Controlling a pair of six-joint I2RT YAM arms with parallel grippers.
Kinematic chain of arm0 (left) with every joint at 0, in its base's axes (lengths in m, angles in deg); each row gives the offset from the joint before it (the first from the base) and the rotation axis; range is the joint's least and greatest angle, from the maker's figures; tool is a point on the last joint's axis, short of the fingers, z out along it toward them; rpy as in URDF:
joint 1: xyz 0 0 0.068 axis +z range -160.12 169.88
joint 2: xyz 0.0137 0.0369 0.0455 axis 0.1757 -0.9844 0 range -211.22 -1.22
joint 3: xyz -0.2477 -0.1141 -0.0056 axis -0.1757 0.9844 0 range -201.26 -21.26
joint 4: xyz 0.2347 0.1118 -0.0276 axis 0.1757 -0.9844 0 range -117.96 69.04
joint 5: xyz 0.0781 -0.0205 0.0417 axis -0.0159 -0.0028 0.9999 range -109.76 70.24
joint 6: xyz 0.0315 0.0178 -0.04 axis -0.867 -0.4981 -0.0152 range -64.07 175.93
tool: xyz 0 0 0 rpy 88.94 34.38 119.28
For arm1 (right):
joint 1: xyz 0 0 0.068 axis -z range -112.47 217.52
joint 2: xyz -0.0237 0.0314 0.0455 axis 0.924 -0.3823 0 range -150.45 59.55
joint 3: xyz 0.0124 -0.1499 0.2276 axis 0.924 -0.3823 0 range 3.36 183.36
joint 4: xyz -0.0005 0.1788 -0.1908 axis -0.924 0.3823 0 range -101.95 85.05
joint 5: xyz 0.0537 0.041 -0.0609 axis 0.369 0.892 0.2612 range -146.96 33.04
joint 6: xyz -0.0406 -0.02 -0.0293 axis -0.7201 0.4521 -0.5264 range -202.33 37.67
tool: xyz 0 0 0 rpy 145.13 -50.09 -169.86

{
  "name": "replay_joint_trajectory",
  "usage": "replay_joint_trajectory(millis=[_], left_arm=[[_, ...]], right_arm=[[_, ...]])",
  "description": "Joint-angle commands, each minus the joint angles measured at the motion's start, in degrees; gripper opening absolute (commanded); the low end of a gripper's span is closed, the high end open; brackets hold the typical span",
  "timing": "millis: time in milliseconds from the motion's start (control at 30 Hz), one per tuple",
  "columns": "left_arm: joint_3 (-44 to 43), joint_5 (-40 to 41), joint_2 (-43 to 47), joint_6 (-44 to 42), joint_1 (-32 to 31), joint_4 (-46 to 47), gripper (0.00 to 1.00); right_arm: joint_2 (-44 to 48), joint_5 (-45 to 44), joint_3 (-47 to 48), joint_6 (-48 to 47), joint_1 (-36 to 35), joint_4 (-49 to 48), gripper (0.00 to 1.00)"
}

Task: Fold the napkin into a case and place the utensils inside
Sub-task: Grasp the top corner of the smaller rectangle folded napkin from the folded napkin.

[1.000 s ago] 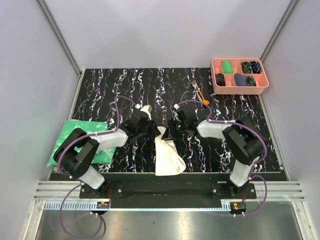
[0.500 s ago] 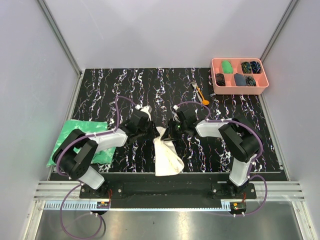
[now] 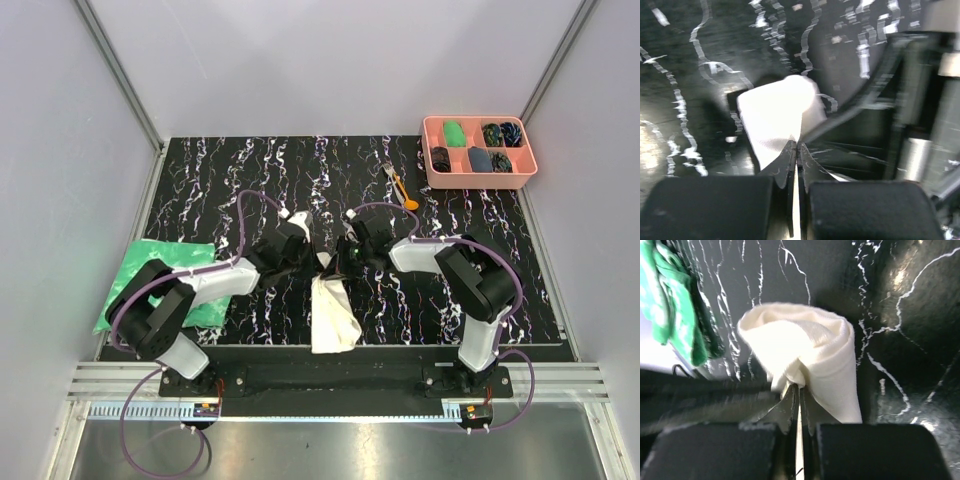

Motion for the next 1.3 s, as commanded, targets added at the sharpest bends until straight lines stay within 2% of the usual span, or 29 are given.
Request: replay_joint_trajectory(millis=[0, 167, 300, 400, 500, 633, 667, 700, 800, 1000, 1100, 1267], left_arm=[[2.15, -1.26, 4.94, 3.96, -1.19, 7.25, 0.00], [4.18, 1.02, 7.15, 4.24, -1.02, 6.49, 0.00], [3.13, 0.15, 5.13, 3.88, 1.70, 3.48, 0.03], [4.70, -1.87, 3.72, 5.03, 2.06, 5.93, 0.03], [4.80, -2.05, 2.84, 5.12, 2.06, 6.73, 0.04], [4.00, -1.35, 2.48, 3.97, 2.24, 5.24, 0.13], [4.00, -1.44, 2.57, 3.80, 2.32, 5.15, 0.22], [3.92, -1.26, 2.66, 3.80, 2.32, 4.98, 0.25], [3.39, -0.39, 3.01, 3.01, 2.50, 3.66, 0.32], [3.30, 2.42, 6.17, 1.95, 3.03, 0.41, 0.49], [5.48, 5.14, 10.46, 2.21, 3.46, -0.92, 0.52], [10.15, 9.72, 18.21, 2.91, 4.43, -2.85, 0.49]], right_arm=[[-0.26, 2.02, 3.10, 5.68, -0.45, -3.34, 0.00], [-2.81, 3.60, 3.73, 8.15, -0.36, -4.83, 0.00], [-1.76, 4.91, 0.65, 11.92, 0.78, -12.19, 0.00], [-1.14, 5.09, -2.52, 17.37, 2.71, -19.05, 0.00], [-2.90, 6.85, -1.38, 18.96, 2.98, -20.82, 0.00], [-6.23, 7.64, -2.25, 22.21, 2.98, -25.04, 0.00], [-7.03, 7.99, -2.34, 22.74, 2.89, -25.91, 0.00], [-7.56, 8.43, -2.34, 23.26, 2.72, -27.14, 0.00], [-8.26, 7.12, -1.11, 21.25, 1.92, -23.57, 0.00], [-8.53, 5.97, -1.46, 20.19, 1.92, -22.85, 0.00], [-8.35, 5.80, -1.46, 19.40, 1.84, -21.97, 0.00], [-7.83, 5.18, -0.68, 17.91, 1.75, -20.04, 0.00]])
